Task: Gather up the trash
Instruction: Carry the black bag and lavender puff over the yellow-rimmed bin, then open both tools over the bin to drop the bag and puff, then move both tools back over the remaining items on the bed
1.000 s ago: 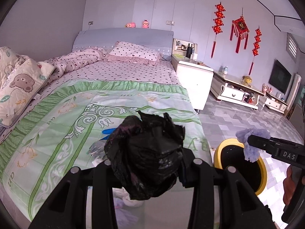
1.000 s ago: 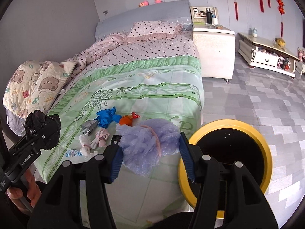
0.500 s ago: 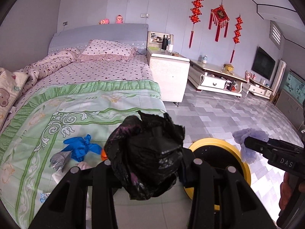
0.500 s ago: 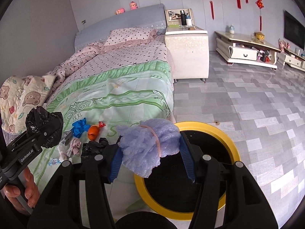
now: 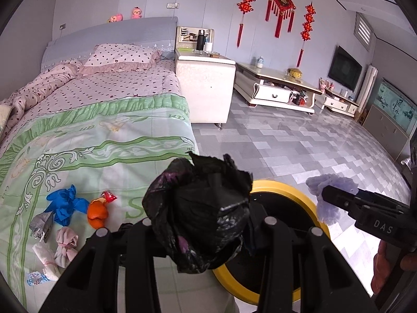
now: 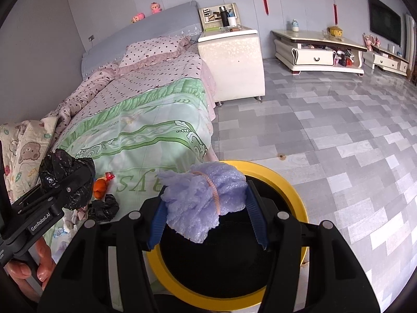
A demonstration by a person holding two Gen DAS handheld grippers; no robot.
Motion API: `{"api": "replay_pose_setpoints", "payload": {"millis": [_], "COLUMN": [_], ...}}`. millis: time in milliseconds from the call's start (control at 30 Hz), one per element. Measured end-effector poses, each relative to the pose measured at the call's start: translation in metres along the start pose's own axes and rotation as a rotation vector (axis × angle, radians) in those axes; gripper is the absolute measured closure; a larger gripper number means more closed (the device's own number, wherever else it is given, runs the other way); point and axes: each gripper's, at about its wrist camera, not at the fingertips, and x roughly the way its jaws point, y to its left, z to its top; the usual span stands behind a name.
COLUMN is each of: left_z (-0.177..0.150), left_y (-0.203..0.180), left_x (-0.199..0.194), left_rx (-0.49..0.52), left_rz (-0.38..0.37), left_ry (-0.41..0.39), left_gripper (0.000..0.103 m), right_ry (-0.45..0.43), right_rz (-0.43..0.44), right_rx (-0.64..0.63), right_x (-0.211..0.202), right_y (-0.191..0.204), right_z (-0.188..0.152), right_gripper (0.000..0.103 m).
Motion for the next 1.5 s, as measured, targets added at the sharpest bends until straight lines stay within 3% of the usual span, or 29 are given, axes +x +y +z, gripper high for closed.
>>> {"api": "replay_pose_setpoints", "payload": {"millis": [500,733,933,1200,1500], "left_z": [-0.012,-0.014,-0.012,-0.009,-0.002], "left_y": [-0.026,-0.028,-0.018,0.009,0.061], "left_x": [0.061,0.065,0.054,0.027,-0.023], "left_rx": [-0.001,-0.015,-0.048,-0.053,-0.096], "left_rz": [-0.07,-0.086,-0.083,-0.016,0.071], "left_ry": [0.125,0.138,0.118,0.075,0.008], "left_gripper": [0.065,0.05,0.029,0.022,0.018], "right_ry": [0.053,0.05,0.041,0.037,-0.003], "right_rz": [-0.035,-0.057,-0.084,-0.084,-0.045], "right_rx": [0.076,0.095,0.105,0.092,0.025], "right_x": [0.042,0.042,0.037,0.027,0.001], "right_y": [-0.041,-0.048,-0.052,-0.04,0.008], "right_z": [-0.003,-0.003,0.0,-0.004,0.0], "right_gripper": [0.047,0.041,0.035,0.032,0.029]}}
